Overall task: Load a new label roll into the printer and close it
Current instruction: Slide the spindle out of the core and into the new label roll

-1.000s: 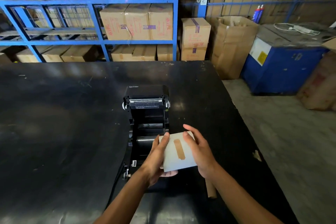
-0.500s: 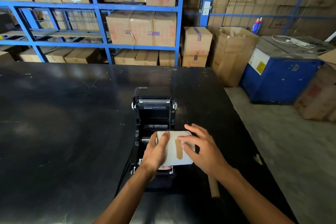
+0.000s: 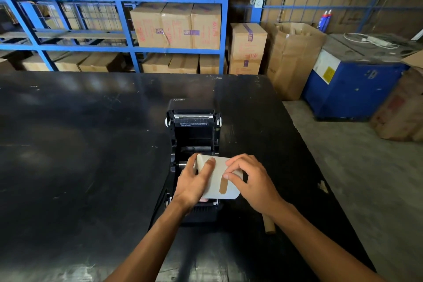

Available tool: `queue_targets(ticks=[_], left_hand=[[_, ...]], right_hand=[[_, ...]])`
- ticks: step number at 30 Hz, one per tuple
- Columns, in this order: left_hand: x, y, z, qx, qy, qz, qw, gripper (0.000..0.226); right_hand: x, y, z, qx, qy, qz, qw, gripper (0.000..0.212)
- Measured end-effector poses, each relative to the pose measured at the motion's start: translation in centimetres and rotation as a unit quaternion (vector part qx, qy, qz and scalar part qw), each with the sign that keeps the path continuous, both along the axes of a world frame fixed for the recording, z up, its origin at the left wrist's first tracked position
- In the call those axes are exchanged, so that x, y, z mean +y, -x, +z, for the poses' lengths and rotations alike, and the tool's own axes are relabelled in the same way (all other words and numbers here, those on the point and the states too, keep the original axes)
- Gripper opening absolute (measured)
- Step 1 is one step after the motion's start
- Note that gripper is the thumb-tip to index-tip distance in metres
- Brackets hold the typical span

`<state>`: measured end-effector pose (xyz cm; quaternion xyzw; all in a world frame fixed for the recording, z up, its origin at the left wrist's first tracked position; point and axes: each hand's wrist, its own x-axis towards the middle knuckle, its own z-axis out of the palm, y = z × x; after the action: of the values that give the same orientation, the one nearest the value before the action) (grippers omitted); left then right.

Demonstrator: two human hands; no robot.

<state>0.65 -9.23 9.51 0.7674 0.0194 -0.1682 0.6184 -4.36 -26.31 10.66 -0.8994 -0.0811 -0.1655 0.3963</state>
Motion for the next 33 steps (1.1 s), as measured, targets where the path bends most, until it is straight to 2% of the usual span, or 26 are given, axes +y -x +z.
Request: queue_targets(ticks=[6,12,16,19,22,26,29,33], left_hand=[[0.4,0.0,-0.6,0.013,-0.011,0.009,1.0,0.041],[0.4,0.2,-0.9,0.01,0.0,0.005,1.0,0.039],[0.8,0.3,-1.1,-0.007,-0.003,0.016,1.0,0.035],[1.4,0.4,-1.5,-0.006,-0.007,0.027,1.0,0.04],[2.0,0.8,-1.8,0.003,0.0,0.033,0.999,0.042],[2.4,1.3,-2.2,0.005,0.007,0.025,1.0,0.044],[2.4,1.9,-2.4,0.01,0.015,0.014,1.0,0.048],[2.4,2.6,-2.9,0.006,0.031,0.002,0.999,0.057]], right_hand=[[-0.5,1.8,-1.0,-0.011,0.052,0.064,0.997,0.007],[0.0,2.7,-1.6,-0.045,0.048,0.053,0.996,0.006],[-0.1,3.7,-2.1,-0.075,-0.062,0.008,0.995,0.012],[-1.2,4.4,-2.9,-0.021,-0.112,-0.011,0.993,0.008],[-3.2,5.3,-5.7,0.126,-0.03,0.004,0.992,0.004],[-5.2,6.1,-9.6,0.229,0.171,0.042,0.957,0.008],[-5.5,6.3,-11.7,0.262,0.251,0.062,0.93,0.008],[-5.5,6.3,-13.7,0.246,0.333,0.034,0.91,0.011]])
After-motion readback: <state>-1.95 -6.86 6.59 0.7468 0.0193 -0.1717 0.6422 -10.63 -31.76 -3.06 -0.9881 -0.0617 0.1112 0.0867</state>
